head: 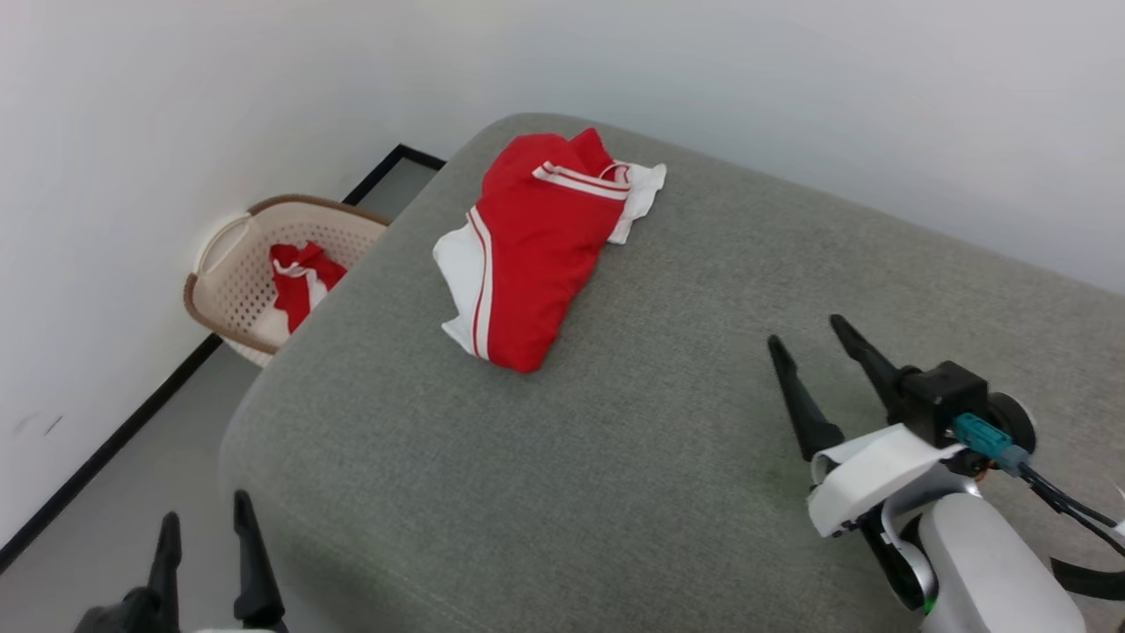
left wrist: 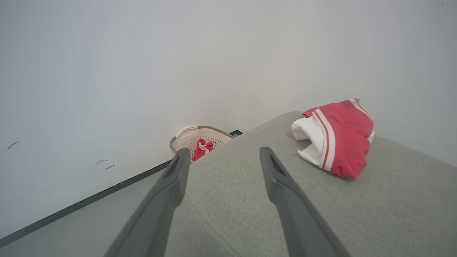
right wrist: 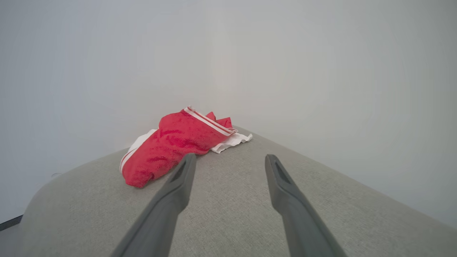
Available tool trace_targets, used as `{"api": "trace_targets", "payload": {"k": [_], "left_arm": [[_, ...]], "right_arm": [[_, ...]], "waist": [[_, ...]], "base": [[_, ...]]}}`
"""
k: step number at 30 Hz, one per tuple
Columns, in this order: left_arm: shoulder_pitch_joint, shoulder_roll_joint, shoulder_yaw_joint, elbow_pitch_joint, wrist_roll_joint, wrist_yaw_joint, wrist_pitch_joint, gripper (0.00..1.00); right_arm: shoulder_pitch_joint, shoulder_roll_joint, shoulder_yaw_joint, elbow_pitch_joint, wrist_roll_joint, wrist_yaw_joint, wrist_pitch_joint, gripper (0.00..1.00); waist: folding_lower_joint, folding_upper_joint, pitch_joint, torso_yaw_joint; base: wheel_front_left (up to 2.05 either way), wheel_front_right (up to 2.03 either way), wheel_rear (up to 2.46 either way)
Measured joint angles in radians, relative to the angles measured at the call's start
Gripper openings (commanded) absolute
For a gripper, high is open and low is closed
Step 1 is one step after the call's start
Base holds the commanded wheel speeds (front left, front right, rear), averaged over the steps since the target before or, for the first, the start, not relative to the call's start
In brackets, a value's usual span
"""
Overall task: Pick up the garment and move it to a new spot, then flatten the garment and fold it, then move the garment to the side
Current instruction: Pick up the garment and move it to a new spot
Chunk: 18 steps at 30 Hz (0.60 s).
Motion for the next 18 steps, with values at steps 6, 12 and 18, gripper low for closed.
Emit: {"api": "trace_targets", "payload": {"k": [6, 12, 18], "left_arm": [[0.04, 0.0, -0.038, -0.043, -0.029, 0.046, 0.0, 1.0], [0.055, -0.001, -0.068, -0.068, -0.033, 0.074, 0.0, 1.0], [0.037, -0.001, -0.094, -0.037, -0.01, 0.038, 0.0, 1.0]], "right_arm": [[-0.021, -0.007, 0.068, 0.014, 0.041, 0.0, 0.0, 1.0], [-0.021, -0.017, 0.085, 0.007, 0.059, 0.0, 0.0, 1.0], [0.003, -0.021, 0.054, -0.007, 0.069, 0.0, 0.0, 1.0]], "waist": [[0.0, 0.0, 0.019, 0.016], [0.0, 0.0, 0.016, 0.013], [-0.0001, 0.0, 0.003, 0.003]], "base": [[-0.18, -0.18, -0.18], [-0.05, -0.05, -0.05], [0.0, 0.0, 0.0]]}}
